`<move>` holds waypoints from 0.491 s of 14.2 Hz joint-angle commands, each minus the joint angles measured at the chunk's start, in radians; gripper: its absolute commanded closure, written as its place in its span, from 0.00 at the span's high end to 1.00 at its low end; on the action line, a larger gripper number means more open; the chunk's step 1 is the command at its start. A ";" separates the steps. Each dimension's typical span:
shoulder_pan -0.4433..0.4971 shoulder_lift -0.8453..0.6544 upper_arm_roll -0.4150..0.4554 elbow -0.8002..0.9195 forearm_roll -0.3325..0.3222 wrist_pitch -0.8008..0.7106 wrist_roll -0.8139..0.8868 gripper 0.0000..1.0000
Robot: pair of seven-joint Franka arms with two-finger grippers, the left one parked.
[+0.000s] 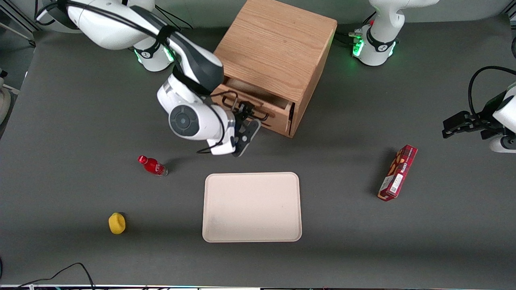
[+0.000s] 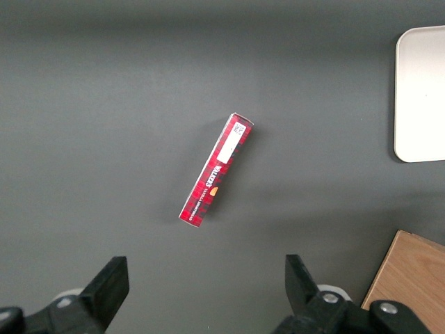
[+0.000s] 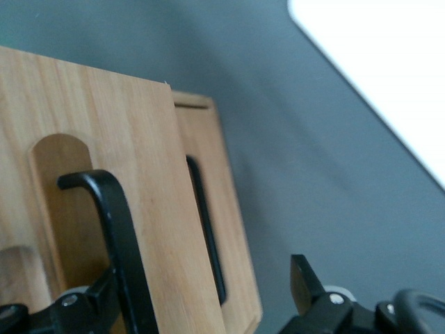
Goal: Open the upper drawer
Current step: 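Pull the upper drawer outward by its handle with the right gripper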
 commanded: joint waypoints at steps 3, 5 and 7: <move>0.002 0.074 -0.024 0.122 -0.018 -0.046 -0.018 1.00; 0.004 0.118 -0.044 0.203 -0.017 -0.111 -0.018 1.00; 0.004 0.143 -0.045 0.249 -0.021 -0.128 -0.023 1.00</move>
